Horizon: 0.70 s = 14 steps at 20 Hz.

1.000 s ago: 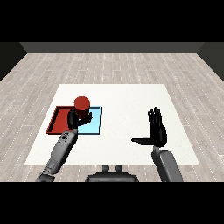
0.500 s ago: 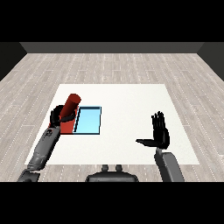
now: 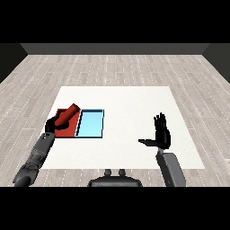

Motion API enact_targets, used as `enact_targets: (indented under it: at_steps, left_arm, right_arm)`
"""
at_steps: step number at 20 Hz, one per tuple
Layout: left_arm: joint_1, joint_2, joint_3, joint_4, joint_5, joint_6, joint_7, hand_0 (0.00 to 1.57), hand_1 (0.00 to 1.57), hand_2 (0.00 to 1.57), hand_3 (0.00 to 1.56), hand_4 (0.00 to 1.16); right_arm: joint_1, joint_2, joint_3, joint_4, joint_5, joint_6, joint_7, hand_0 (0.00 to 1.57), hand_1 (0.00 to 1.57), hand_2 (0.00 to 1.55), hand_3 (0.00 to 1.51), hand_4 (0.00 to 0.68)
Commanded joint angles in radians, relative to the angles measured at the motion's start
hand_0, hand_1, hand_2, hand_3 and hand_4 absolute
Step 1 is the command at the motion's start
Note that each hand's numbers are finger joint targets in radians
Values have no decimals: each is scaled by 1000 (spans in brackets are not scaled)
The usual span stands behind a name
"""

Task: Pick the red can and put it in the red box

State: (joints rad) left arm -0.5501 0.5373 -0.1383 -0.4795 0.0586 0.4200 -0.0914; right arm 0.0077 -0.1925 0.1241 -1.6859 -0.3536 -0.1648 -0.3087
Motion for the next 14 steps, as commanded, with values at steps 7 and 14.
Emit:
enact_targets:
  at_steps: [7, 14]
  left_arm:
    - [-66, -31, -6, 325, -53, -176, -78, 258, 258, 572, 499, 642]
    - [-129, -9, 69, 371, -8, -128, -108, 0, 0, 0, 0, 0]
  right_arm:
    - [-41, 62, 26, 92, 44, -12, -70, 0, 0, 0, 0, 0]
    - [-63, 46, -17, 101, 8, 20, -62, 0, 0, 0, 0, 0]
